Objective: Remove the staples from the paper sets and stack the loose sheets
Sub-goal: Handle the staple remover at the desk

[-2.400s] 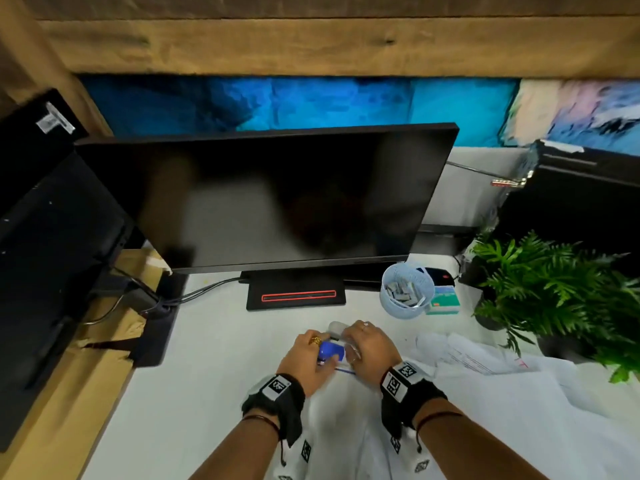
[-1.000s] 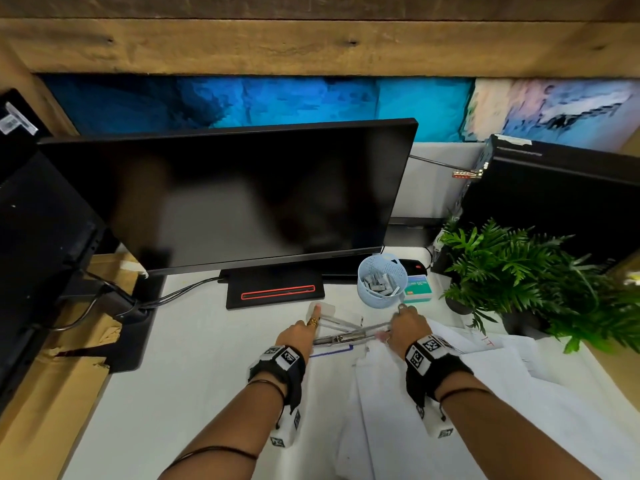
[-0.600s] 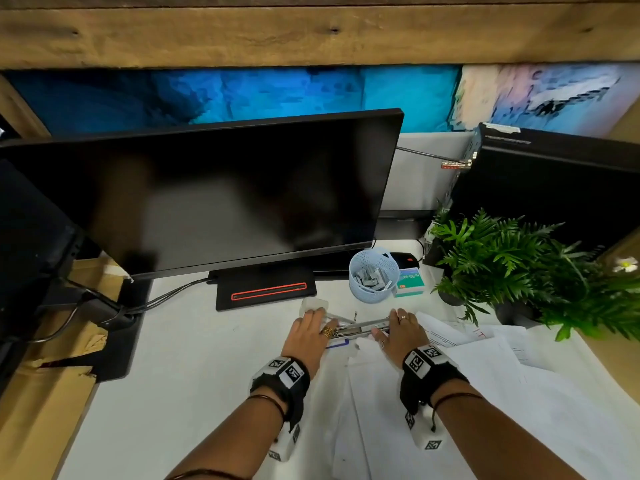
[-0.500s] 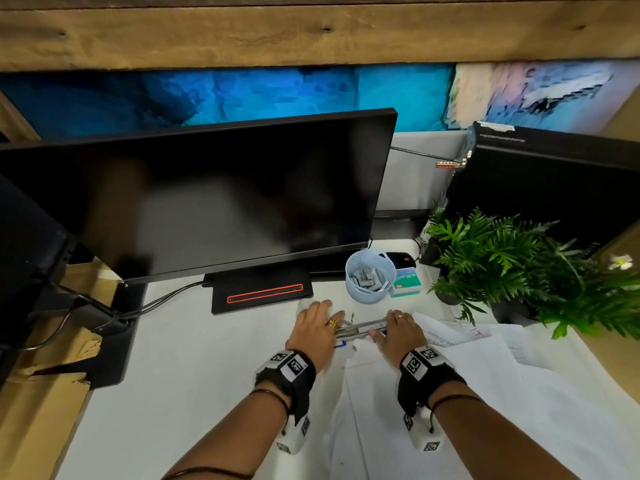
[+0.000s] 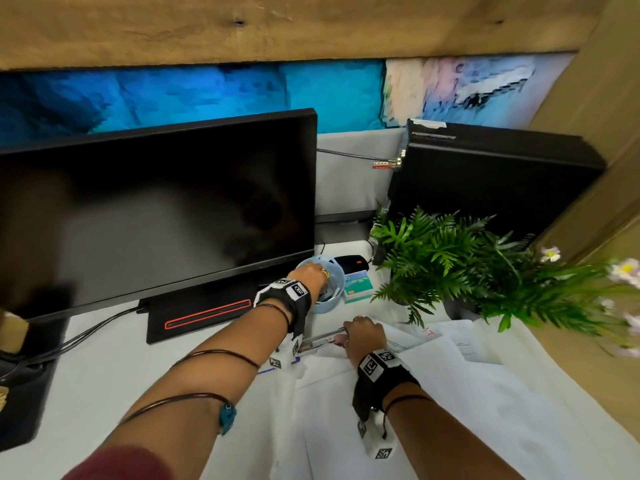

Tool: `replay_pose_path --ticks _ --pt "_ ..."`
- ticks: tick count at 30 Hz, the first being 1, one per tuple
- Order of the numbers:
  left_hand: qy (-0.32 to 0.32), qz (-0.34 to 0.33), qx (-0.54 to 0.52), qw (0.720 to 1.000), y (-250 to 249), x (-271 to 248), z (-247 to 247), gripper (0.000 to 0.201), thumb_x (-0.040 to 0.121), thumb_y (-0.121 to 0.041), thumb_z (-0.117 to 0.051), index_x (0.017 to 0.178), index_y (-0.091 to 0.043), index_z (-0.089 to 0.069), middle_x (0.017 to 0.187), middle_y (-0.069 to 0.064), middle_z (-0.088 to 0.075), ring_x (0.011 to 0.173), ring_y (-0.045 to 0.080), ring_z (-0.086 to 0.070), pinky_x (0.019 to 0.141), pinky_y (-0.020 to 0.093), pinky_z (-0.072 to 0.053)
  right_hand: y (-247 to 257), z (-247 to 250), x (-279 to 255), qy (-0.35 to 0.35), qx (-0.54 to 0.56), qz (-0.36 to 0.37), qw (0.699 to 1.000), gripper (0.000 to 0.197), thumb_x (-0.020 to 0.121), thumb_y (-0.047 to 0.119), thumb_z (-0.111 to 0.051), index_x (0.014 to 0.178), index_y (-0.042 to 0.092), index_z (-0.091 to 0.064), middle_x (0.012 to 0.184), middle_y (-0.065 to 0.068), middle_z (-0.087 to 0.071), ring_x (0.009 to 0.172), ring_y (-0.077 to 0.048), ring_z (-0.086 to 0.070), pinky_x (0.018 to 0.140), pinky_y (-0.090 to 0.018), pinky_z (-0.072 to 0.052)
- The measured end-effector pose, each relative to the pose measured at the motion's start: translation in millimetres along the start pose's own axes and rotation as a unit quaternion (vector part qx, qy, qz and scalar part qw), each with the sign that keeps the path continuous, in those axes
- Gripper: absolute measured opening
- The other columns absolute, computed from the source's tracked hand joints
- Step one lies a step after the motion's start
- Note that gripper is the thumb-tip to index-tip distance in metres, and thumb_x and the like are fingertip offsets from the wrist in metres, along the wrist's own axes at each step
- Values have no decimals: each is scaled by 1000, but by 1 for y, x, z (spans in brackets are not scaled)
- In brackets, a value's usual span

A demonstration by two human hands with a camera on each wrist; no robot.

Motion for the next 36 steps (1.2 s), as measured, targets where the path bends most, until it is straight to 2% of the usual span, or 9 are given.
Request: replay_pose_path --ticks 5,8,9,11,13,18,23,33,36 --pt "42 33 -4 999 -10 18 4 32 94 -10 -46 124 -10 -55 131 11 -52 116 26 -52 93 34 -43 -3 -2 6 9 0 4 1000 37 94 40 -44 117 14 -59 119 -6 -58 112 -22 -52 92 -32 -38" --pt "90 51 -15 995 -9 26 7 15 93 -13 -48 87 -12 -62 118 11 -60 97 23 -56 91 28 -43 -4 -2 7 2 16 6 1000 35 94 38 -45 114 15 -61 118 -5 -58 112 -21 -51 92 -32 -37" --pt "103 53 -14 993 -8 28 6 16 94 -14 -48 86 -11 -62 115 11 -61 98 23 -56 92 27 -42 -5 -4 7 2 21 6 1000 35 94 38 -44 114 15 -61 118 -5 -58 112 -21 -51 92 -32 -37" --pt "96 53 -2 994 -4 30 2 22 95 -17 -49 110 -10 -63 123 8 -59 112 23 -55 93 28 -41 -6 -5 7 0 34 5 999 36 93 39 -44 114 15 -62 118 -6 -58 113 -22 -51 92 -32 -36" --pt "67 55 17 996 -1 28 -2 26 94 -18 -49 118 -13 -60 125 8 -58 114 24 -54 90 30 -44 -7 -4 7 -4 42 7 999 36 93 38 -44 114 15 -62 117 -6 -59 112 -22 -51 91 -32 -37" --pt "4 32 17 999 3 26 -7 19 87 -18 -56 104 -17 -65 112 5 -63 104 26 -59 79 27 -44 -7 -4 7 2 45 9 999 36 93 39 -44 115 15 -62 116 -6 -59 109 -22 -52 90 -32 -38" --pt "11 0 23 1000 6 26 -7 12 86 -17 -56 93 -15 -66 103 3 -66 99 24 -60 78 27 -43 -6 -4 8 -1 35 9 999 36 95 38 -42 115 14 -60 116 -7 -59 110 -22 -52 89 -32 -38" --pt "0 -26 3 1000 11 29 -7 28 89 -27 -56 113 -14 -57 110 6 -62 103 26 -59 83 30 -46 -6 -6 9 -5 29 6 1000 35 95 37 -42 115 15 -60 116 -6 -60 109 -22 -53 89 -31 -39" --pt "-3 -25 -16 1000 13 26 -4 23 87 -29 -57 104 -16 -63 108 5 -63 101 26 -59 82 29 -46 -5 -6 9 -8 38 3 999 34 93 37 -44 113 15 -62 115 -6 -60 108 -22 -54 87 -31 -39"
Point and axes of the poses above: each hand's wrist, its own x-axis towards the middle knuckle, its own z-axis out of the back of the hand, y = z × x, the point moved 2 cm from there along x, towards the middle knuckle
